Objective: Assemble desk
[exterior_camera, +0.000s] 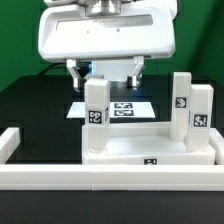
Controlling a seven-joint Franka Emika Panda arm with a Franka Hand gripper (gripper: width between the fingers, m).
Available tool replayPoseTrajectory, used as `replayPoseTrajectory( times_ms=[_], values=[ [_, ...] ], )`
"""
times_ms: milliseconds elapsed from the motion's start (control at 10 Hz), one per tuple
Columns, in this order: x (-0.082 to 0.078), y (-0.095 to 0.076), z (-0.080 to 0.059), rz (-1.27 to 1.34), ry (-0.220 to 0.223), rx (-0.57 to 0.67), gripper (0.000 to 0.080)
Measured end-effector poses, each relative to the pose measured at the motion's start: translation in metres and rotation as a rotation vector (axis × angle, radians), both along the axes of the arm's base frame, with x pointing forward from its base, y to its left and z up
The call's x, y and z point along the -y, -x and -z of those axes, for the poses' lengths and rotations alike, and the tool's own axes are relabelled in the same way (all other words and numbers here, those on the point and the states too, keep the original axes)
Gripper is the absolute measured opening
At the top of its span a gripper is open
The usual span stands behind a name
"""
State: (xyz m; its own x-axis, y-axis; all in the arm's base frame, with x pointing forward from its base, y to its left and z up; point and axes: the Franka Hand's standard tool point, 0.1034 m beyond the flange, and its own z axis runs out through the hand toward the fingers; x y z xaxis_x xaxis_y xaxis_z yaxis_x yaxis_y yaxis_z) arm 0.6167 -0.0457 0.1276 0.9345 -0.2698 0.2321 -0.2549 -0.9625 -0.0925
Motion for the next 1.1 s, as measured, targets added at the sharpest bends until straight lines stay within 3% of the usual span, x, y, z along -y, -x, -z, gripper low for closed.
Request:
replayPoseTrajectory(
  times_ms=[200,400,900,1000,1100],
  values=[
    [0.003,0.002,0.003,-0.005,-0.062,-0.160,0.0649],
    [0.008,-0.007,0.001,-0.016,-0.081,-0.237,0.0649],
    [0.013,-0.021,0.002,0.047,-0.065,-0.208,0.0649],
    [0.013,-0.021,0.002,0.085,-0.072,-0.209,0.0554],
    [0.012,-0.021,0.002,0.159,-0.083,-0.213,0.0370]
  ],
)
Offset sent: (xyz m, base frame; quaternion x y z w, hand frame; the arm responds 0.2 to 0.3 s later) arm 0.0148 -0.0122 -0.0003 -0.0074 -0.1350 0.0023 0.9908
